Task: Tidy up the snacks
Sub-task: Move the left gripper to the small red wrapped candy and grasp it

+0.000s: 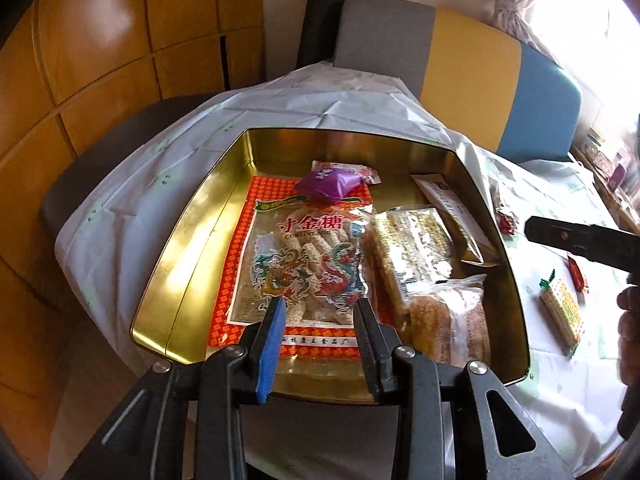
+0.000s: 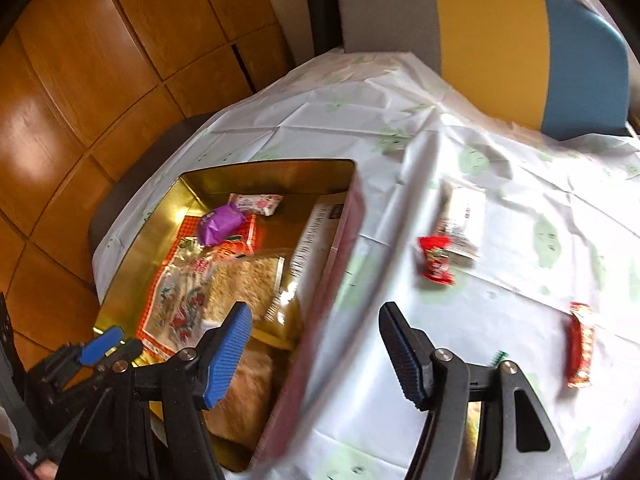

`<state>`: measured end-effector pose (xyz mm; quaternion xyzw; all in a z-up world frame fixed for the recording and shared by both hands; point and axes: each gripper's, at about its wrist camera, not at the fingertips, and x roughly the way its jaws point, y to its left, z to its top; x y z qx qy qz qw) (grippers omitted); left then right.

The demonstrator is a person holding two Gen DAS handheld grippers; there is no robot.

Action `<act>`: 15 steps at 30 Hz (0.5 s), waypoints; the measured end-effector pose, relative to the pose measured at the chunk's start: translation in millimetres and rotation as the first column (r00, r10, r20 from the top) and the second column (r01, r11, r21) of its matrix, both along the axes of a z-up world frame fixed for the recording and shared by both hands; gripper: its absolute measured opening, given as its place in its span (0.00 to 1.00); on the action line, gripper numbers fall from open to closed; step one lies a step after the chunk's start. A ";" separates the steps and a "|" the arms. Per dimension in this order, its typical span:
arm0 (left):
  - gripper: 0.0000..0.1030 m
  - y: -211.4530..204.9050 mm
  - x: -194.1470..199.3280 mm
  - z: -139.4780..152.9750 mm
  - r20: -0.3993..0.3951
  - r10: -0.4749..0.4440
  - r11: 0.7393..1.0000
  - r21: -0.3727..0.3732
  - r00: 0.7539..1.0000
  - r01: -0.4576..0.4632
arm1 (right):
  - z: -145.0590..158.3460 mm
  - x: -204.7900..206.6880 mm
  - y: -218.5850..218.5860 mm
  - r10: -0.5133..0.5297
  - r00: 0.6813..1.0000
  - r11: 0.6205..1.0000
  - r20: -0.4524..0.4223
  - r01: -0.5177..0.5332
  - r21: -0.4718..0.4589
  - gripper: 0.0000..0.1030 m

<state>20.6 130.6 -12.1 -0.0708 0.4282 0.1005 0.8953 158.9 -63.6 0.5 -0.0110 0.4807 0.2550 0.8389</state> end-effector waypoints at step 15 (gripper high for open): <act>0.35 -38.8 -0.5 9.4 -0.003 -0.102 0.993 0.055 0.995 0.102 | 6.2 -15.4 -108.8 -0.148 0.988 0.984 0.052 0.153 -0.094 0.65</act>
